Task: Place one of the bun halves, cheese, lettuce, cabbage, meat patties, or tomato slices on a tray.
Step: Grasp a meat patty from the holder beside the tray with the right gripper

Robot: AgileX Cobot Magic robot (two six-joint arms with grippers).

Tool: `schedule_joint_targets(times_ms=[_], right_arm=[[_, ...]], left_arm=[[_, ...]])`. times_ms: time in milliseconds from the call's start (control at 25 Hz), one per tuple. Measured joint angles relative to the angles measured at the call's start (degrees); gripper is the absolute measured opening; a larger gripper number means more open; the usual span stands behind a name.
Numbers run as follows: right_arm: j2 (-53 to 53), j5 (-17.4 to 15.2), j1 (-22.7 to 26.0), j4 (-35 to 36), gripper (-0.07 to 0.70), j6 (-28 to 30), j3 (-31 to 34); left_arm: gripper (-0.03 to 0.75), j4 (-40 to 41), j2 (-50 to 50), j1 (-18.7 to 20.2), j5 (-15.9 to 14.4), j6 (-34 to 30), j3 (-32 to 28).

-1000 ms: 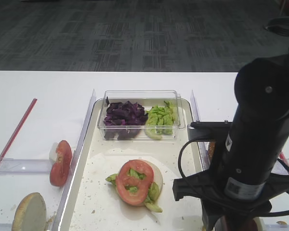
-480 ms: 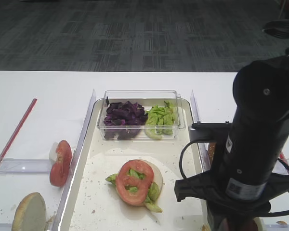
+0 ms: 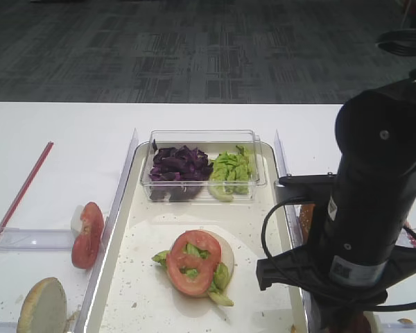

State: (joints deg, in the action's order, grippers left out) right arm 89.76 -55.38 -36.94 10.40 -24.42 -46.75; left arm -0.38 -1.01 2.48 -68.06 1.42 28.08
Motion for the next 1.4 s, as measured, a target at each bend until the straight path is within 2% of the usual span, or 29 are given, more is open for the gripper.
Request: schedule_joint_targets(times_ms=[120, 560, 1400], right_arm=[[0.0, 0.0, 0.0, -0.5, 0.166, 0.0, 0.0], [0.0, 0.0, 0.0, -1.0, 0.137, 0.0, 0.0], [-1.5, -0.4, 0.0, -1.7, 0.134, -0.4, 0.0]], left_arm=[[0.493, 0.0, 0.0, 0.0, 0.0, 0.0, 0.0], [0.493, 0.0, 0.0, 0.0, 0.0, 0.0, 0.0], [0.493, 0.0, 0.0, 0.0, 0.0, 0.0, 0.0]])
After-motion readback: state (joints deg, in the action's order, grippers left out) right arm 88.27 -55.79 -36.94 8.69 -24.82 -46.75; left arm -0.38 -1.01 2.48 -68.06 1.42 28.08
